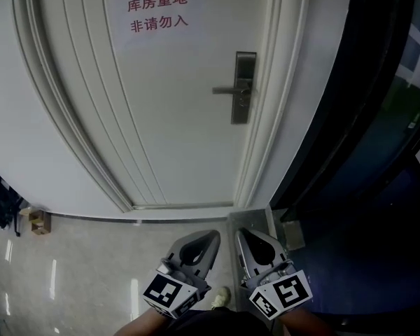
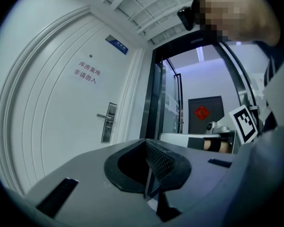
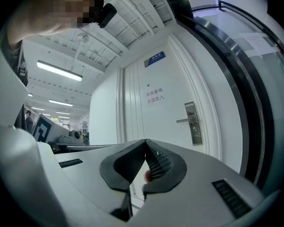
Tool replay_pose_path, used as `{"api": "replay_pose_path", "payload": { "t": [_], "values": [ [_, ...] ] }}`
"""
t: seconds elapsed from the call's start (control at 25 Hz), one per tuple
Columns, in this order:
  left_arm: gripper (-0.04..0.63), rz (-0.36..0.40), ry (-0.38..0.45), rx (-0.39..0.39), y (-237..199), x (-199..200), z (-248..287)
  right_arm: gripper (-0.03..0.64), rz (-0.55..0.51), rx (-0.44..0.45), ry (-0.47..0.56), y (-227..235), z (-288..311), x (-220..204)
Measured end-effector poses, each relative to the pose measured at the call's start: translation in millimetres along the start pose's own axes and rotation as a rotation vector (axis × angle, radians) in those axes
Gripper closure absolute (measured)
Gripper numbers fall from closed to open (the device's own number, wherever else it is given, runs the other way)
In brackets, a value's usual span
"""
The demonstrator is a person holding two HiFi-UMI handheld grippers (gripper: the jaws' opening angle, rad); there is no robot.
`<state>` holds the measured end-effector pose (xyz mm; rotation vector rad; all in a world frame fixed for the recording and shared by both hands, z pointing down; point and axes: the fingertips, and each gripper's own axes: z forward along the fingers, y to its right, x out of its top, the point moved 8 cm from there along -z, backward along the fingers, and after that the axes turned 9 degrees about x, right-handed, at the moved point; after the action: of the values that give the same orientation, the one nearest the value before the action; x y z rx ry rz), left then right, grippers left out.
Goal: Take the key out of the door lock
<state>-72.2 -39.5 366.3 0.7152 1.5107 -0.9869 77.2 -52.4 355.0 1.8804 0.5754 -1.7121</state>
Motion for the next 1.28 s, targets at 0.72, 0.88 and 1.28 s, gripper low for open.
{"api": "replay_pose_path", "payload": {
  "t": [0.72,0.88,1.28],
  "values": [
    [0.591,0.015,-0.015,-0.033,-51.1,2.5,140.4,0.608,-0.103,-0.061,-0.022,135.2,88.8,5.0],
    [0.591,0.004,-0.01,-0.067,-72.5,8.0,169.9,0.608,-0.117,-0.108,-0.028,166.5,119.7,5.3],
    [0.591,-0.003,-0.033,-0.084,-119.5,8.6,215.5,0.607,0.491,-0.052,0.134,275.8,213.6,-9.6]
  ]
}}
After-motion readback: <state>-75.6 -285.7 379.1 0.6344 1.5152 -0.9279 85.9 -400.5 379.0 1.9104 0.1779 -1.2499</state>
